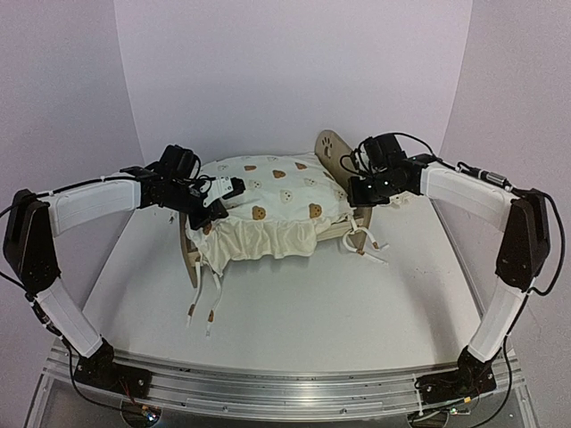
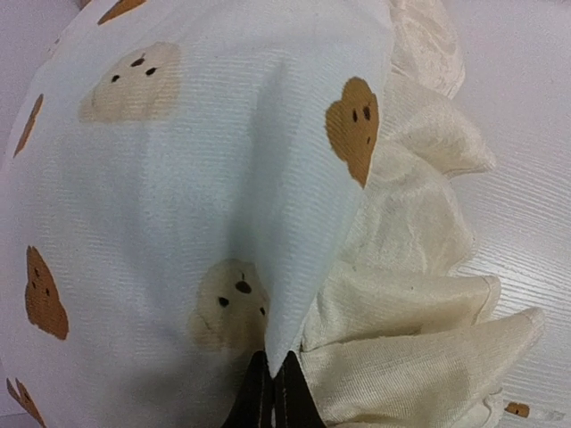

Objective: Set up the pet bed

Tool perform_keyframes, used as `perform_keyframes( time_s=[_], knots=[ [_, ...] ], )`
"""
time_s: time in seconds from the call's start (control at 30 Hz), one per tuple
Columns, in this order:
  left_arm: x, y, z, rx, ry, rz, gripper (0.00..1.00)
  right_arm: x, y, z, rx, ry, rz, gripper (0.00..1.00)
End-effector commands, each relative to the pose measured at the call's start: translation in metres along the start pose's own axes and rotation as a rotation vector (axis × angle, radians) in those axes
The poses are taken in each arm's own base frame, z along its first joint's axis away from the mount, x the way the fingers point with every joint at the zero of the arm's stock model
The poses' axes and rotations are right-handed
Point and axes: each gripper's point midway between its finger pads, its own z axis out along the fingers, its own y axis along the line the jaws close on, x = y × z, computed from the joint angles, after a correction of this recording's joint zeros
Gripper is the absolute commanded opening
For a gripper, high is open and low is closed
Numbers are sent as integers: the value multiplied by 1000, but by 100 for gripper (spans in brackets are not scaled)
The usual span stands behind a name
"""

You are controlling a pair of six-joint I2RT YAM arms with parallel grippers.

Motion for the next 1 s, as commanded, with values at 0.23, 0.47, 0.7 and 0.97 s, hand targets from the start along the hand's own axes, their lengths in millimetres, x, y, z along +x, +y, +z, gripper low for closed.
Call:
perform_keyframes(
  time_s=[0.23, 0.47, 0.7, 0.97],
  knots=[
    [-57, 43, -34, -102, -133, -69, 0, 35, 58, 18, -249, 78, 51, 49],
    [-53, 38, -34, -90, -125, -72, 0, 23, 55, 42, -208, 54, 59, 49],
    [-51, 38, -37, -99, -120, -63, 0, 44, 45, 55, -154, 126, 115, 45],
    [-46, 34, -36, -92, -103, -45, 0, 5, 19, 39, -20, 30, 4, 0]
  ],
)
